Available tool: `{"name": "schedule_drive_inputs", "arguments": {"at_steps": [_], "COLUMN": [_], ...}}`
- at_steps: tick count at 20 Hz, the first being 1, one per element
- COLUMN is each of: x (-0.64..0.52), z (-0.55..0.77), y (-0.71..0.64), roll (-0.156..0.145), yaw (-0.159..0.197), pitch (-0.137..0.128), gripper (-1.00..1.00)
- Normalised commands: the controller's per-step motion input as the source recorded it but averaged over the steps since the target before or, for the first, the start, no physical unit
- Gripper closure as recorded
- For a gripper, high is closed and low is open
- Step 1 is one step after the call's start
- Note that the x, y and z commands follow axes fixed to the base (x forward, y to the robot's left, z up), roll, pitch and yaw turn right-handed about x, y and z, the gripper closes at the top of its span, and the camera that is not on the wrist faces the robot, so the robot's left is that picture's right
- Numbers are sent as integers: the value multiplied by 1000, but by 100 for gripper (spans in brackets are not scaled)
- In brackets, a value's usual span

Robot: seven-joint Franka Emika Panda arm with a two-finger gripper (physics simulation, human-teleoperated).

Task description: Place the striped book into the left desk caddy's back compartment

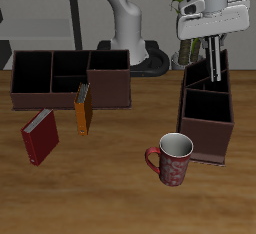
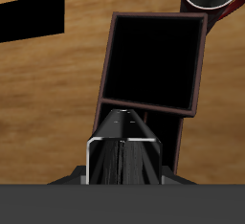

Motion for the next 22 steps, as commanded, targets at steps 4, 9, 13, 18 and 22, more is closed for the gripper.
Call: {"name": "schedule_drive_inputs", "arguments": {"at_steps": [4,9,13,18,22], "x": [70,-30,-7,-57,-2], "z": [-169,-124,-100,-136,-91], "y": [-37,-5,58,171,62], "roll": [-9,8,8,45,12], "yaw": [-21,-8,-19,1,1], "pitch": [28,21,26,28,9], "gripper": [100,100,100,100,100]}}
